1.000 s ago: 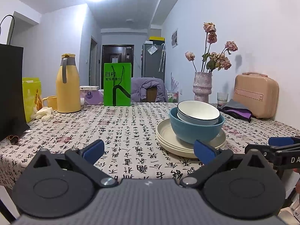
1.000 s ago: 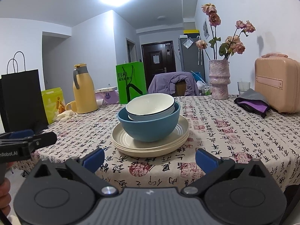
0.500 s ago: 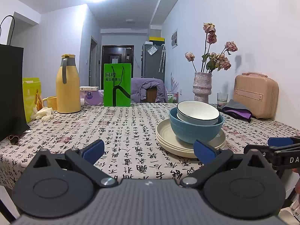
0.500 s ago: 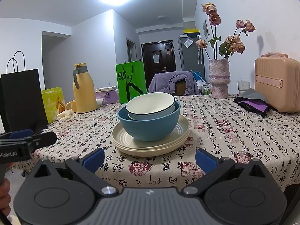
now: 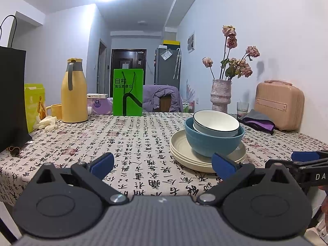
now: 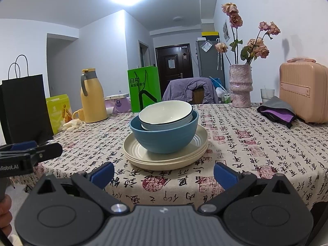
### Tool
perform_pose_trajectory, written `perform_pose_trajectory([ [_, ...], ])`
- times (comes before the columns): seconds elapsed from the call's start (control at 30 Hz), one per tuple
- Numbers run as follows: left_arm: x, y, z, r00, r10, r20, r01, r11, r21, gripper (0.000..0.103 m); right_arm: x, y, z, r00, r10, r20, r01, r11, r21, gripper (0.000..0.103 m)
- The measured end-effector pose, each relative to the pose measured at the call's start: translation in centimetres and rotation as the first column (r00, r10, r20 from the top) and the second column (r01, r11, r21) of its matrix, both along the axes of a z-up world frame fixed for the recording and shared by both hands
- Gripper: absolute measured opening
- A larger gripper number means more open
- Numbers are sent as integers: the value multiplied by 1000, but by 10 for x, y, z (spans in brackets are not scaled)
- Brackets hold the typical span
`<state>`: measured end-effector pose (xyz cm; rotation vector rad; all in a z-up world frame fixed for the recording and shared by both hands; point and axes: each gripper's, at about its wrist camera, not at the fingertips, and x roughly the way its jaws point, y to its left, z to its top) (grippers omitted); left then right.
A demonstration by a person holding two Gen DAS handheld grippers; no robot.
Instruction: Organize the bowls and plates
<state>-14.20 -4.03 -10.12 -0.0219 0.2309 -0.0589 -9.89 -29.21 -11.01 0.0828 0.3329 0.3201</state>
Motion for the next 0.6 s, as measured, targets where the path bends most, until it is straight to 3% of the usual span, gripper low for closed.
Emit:
perform_pose_trajectory([
  [0.6,1,1,-2,1000,-1,-6,1,1000,-2,103,-1,2,-1,1000,4,0,-4,1000,-4,103],
])
